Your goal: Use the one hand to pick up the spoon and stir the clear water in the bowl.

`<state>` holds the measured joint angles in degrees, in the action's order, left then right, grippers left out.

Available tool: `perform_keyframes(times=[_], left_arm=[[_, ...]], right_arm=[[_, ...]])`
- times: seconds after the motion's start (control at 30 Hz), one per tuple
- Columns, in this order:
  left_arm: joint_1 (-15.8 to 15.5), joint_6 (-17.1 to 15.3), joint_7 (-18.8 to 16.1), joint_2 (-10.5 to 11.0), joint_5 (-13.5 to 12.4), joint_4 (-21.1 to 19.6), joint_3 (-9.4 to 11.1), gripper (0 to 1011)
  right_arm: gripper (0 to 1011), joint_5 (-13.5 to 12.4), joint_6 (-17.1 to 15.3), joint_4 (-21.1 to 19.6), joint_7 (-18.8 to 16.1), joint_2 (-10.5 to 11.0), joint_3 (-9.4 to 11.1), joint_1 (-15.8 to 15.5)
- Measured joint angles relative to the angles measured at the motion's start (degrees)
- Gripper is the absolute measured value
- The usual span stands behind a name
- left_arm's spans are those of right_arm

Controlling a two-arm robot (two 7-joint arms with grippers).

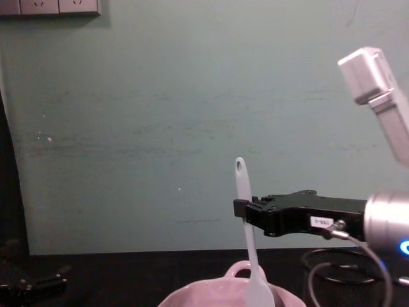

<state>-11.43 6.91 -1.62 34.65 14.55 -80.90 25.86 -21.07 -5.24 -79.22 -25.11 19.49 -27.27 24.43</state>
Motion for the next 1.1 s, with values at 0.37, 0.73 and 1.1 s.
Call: perform_keyframes(times=[0.37, 0.73, 1.1], left_arm=[[0.0, 0.0, 0.0, 0.0, 0.0, 0.0, 0.0, 1011], [0.0, 0.0, 0.0, 0.0, 0.0, 0.0, 0.0, 1011], [0.0, 0.0, 0.0, 0.0, 0.0, 0.0, 0.0, 1011]], right_arm=[[106, -7.2, -4.5, -7.0, -6.6, 3.2, -0.6, -3.9], [106, -7.6, 0.0, -0.6, -7.4, -0.9, -4.3, -0.3], [106, -2.1, 11.4, 8.4, -3.3, -5.4, -3.9, 2.9]])
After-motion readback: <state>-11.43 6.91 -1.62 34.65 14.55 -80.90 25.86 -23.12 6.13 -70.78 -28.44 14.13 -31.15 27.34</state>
